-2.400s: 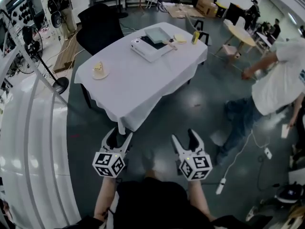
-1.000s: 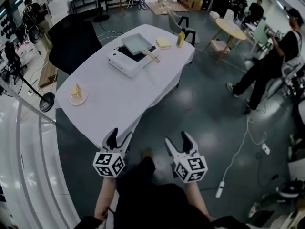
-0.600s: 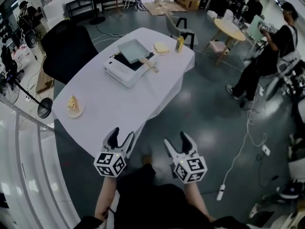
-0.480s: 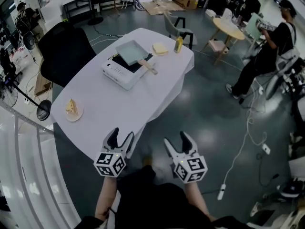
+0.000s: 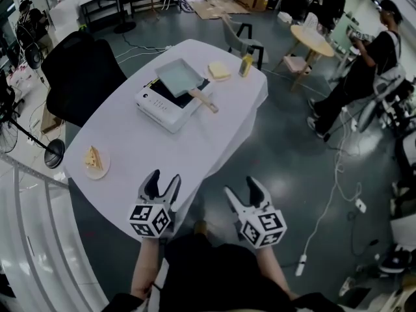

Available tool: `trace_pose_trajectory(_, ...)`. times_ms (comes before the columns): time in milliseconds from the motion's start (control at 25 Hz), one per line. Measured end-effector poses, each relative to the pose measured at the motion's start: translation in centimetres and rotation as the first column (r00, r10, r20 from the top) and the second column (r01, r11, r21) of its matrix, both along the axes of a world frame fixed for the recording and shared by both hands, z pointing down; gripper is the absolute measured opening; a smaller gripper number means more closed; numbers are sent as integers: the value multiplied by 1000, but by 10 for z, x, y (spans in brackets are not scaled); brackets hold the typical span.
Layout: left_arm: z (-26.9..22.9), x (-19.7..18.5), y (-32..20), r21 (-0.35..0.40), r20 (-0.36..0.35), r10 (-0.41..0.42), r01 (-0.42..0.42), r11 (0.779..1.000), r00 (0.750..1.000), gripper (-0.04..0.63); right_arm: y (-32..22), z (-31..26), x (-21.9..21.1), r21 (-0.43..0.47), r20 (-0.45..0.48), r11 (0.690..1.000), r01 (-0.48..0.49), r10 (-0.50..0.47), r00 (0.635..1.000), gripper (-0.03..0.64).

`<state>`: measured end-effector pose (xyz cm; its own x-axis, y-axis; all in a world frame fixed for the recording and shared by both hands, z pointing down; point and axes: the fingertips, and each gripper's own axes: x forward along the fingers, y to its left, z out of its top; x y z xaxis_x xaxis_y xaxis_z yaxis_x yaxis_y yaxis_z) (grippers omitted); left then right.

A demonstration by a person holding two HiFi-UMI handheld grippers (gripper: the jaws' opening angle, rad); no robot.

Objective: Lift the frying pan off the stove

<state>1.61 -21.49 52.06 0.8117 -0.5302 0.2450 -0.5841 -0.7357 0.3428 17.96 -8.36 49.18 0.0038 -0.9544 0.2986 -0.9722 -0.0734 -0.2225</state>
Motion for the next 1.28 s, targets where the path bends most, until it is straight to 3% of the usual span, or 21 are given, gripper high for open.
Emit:
trace_pose_trajectory(600, 10, 14, -30, -28, -2, -14, 14, 1000, 1000, 282, -42, 4, 17, 20, 54, 1000, 19, -20, 998, 295)
trace_pose_trajectory(960, 6, 57, -52, -67, -18, -11, 10, 998, 1000, 282, -93, 3, 46, 21, 59, 995, 93, -94, 994, 295)
trace_pose_trajectory(1280, 3, 95, -100, -121, -60, -65, 57, 991, 996, 282, -153, 0, 84, 11, 65, 988, 156, -157, 986, 295)
